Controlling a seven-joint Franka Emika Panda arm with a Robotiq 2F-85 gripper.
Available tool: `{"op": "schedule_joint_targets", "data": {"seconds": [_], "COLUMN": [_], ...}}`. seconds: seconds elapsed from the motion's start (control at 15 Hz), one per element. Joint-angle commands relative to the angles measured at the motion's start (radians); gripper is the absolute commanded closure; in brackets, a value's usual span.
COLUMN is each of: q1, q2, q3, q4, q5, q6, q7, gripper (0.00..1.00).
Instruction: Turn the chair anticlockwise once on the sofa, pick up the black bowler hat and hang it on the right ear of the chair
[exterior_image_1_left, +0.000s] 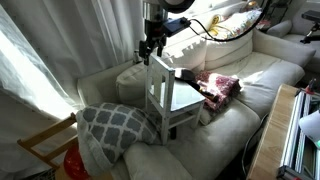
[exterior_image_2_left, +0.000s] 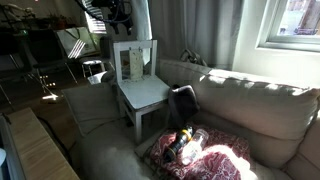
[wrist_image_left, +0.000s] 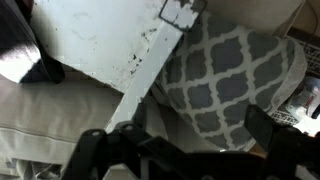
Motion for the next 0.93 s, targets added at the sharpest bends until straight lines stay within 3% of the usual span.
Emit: {"op": "schedule_joint_targets", "data": {"seconds": [0.0,0.2,0.73,0.8,0.87], "q1": [-0.008,-0.013,-0.031,-0.042,-0.046], "q2": [-0.016,-0.027,0.009,-0.014,-0.006], "q3": [-0.005,-0.024,-0.244,-0.197,-0.218], "q4": [0.033,0.057,0.061,0.075,0.072], "q5": [0.006,-0.017,-0.296,-0.235,-0.256], "q6": [0.004,0.02,0.116,0.077,0.086], "q7": [-0.002,0.014,0.32,0.228,0.255], "gripper": [0.0,0.0,0.0,0.0,0.0]}}
